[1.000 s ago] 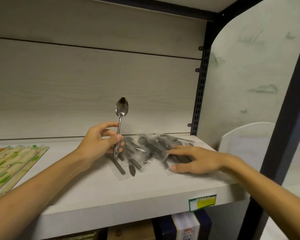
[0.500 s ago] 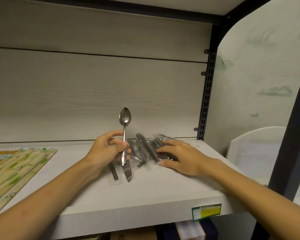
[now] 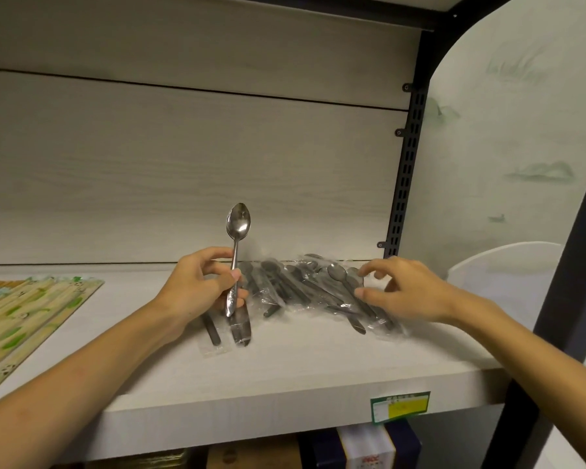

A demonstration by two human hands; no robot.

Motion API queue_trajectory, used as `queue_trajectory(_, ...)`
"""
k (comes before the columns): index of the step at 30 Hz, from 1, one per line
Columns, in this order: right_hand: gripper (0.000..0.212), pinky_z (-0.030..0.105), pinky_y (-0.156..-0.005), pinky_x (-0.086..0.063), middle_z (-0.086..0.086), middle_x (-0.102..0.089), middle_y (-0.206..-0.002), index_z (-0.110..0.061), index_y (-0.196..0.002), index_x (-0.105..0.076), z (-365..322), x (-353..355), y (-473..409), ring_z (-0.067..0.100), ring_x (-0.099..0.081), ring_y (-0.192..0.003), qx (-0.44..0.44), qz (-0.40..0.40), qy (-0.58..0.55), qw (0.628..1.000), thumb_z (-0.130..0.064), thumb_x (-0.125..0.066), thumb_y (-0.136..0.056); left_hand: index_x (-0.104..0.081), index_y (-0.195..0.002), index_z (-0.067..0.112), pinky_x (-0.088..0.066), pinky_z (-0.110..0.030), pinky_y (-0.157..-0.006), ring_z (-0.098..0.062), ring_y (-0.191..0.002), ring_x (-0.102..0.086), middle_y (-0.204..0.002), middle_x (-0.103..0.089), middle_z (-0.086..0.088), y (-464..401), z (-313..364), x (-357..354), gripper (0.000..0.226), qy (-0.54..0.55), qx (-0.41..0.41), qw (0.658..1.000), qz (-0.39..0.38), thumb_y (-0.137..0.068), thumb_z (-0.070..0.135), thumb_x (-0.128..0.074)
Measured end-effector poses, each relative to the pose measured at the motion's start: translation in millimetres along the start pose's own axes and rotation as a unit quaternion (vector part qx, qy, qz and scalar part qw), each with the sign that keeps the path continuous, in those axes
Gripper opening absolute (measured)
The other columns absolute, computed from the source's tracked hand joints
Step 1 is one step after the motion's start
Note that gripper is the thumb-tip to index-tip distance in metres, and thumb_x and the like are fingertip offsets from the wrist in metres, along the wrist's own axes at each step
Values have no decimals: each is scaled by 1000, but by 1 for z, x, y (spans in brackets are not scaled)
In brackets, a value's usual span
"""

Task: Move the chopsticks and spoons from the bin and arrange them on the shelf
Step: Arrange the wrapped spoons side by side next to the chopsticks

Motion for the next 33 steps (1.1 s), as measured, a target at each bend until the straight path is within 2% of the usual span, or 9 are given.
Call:
queue_trajectory(4,57,27,-80,-49,-9,-61,-102,-34,-123,-60,-10,-15,11,10,-58,-89,16,-53,21,998,-69,-59,-78,-55,-122,7,-61,-38,-67,-36,-70,-72,-102,-63,-24,0,0,0,32,-10,0,1000,2,-92,1,-60)
queue_trajectory(10,49,21,-87,-39,-8,-54,-117,-41,-131,-54,-32,-26,17,8,-49,-101,78,-41,-13,996,-55,-62,-84,-56,-119,11,-61,-33,-62,-36,-67,-72,-103,-62,-27,3,1,-1,28,-14,-4,1000,1,-92,2,-59)
queue_trajectory(13,51,25,-98,-38,-13,-49,-123,-48,-130,-52,-39,-32,18,6,-45,-114,93,-61,-42,993,-65,-57,-83,-55,-121,10,-60,-30,-59,-34,-66,-72,-103,-62,-28,3,1,-2,30,-21,-7,1000,1,-92,2,-59)
queue_trajectory(16,48,19,-93,-39,-24,-51,-126,-51,-130,-52,-48,-28,22,-7,-47,-111,102,-61,-94,989,-67,-49,-85,-54,-123,9,-59,-29,-56,-33,-65,-72,-103,-62,-27,4,2,-2,32,-21,-11,1000,-2,-92,2,-59)
queue_trajectory(18,41,15,-90,-39,-27,-54,-128,-51,-132,-49,-51,-23,23,-12,-50,-107,84,-57,-166,981,-59,-42,-92,-54,-123,8,-61,-32,-60,-33,-66,-72,-102,-62,-26,4,1,-2,32,-19,-12,1000,-2,-92,2,-59)
queue_trajectory(21,33,8,-78,-43,-18,-61,-123,-35,-129,-55,-43,-17,12,-16,-55,-94,47,-12,-255,966,-25,-39,-102,-55,-120,7,-61,-38,-66,-37,-67,-72,-99,-61,-25,4,0,-1,29,-15,-14,1000,-4,-92,1,-59)
queue_trajectory(24,33,8,-62,-42,-4,-67,-104,-23,-113,-62,-27,-18,-3,-4,-58,-72,8,28,-198,980,-2,-49,-90,-57,-119,7,-61,-38,-67,-37,-67,-72,-92,-60,-19,3,0,-2,28,-18,-17,1000,-6,-92,1,-59)
queue_trajectory(28,19,21,-72,-41,-4,-64,-91,-20,-106,-64,-6,-29,-23,16,-57,-82,-62,23,-60,996,-15,-56,-89,-57,-118,9,-60,-42,-70,-37,-68,-72,-94,-61,-23,4,-1,-2,28,-21,-21,1000,-5,-92,1,-59)
queue_trajectory(33,47,35,-93,-46,7,-66,-111,-20,-126,-60,-8,-39,-50,26,-57,-109,-110,0,-28,994,-48,-60,-89,-58,-117,12,-60,-45,-73,-36,-69,-72,-94,-63,-22,2,-2,-3,28,-27,-23,999,-9,-91,3,-61)
Point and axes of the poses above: each hand's wrist, its own y-axis away from the middle knuckle, its own x-axis out of the back of the hand, z = x × y, the point moved 3 cm from there along -y, towards the middle knuckle
